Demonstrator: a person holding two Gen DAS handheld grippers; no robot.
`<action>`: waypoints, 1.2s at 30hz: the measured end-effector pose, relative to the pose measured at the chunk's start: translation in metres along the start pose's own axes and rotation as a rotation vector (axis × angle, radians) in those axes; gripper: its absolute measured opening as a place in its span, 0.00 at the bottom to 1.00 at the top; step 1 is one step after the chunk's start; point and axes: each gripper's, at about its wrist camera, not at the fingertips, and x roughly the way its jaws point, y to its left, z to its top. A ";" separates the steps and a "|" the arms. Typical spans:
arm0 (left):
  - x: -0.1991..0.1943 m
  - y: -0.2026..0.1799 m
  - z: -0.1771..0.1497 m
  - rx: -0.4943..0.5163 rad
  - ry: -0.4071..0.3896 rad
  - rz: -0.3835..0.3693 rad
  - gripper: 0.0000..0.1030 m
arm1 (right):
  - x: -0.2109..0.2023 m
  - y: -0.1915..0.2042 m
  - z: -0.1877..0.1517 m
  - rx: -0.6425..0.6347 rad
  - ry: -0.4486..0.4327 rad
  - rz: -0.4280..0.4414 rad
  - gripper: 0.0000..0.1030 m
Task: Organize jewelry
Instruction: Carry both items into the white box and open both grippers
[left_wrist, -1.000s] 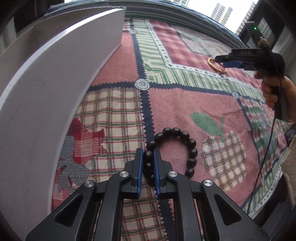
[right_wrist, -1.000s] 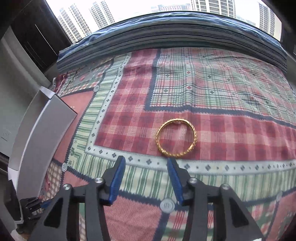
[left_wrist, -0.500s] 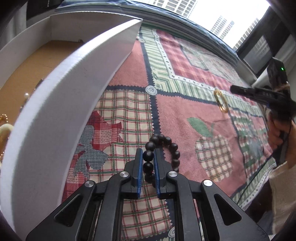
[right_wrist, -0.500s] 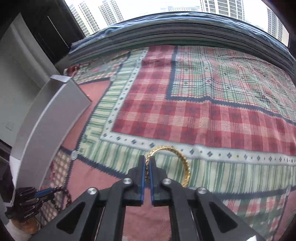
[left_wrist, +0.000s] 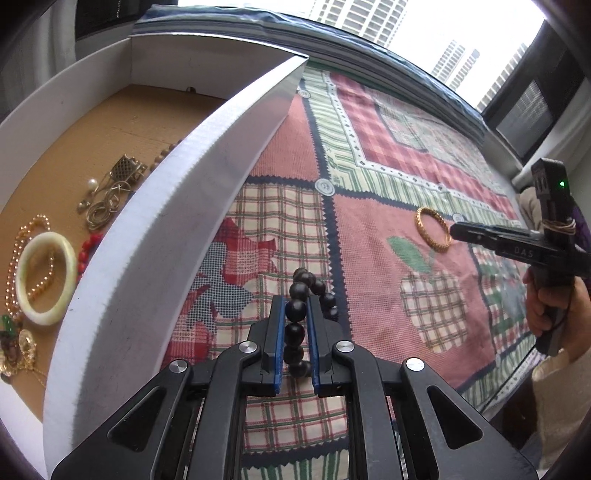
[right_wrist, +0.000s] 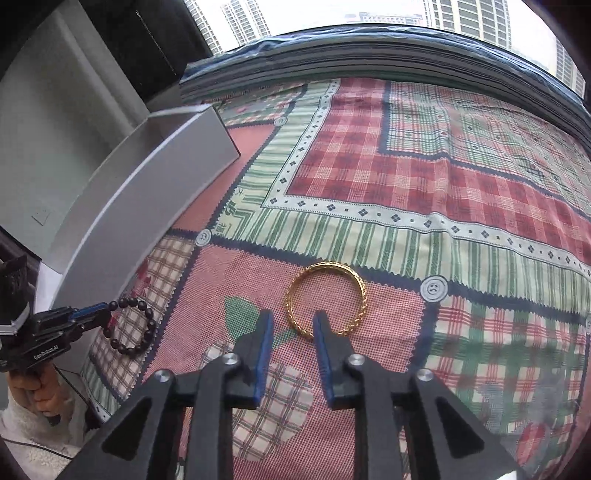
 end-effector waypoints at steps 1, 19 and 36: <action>0.001 0.001 -0.001 -0.002 0.003 0.002 0.09 | 0.010 0.006 0.001 -0.040 0.015 -0.003 0.23; -0.086 -0.024 0.011 -0.002 -0.123 -0.184 0.09 | -0.071 0.064 0.000 -0.085 -0.146 0.187 0.05; -0.154 0.118 0.076 -0.268 -0.279 0.137 0.09 | -0.036 0.255 0.134 -0.333 -0.180 0.315 0.05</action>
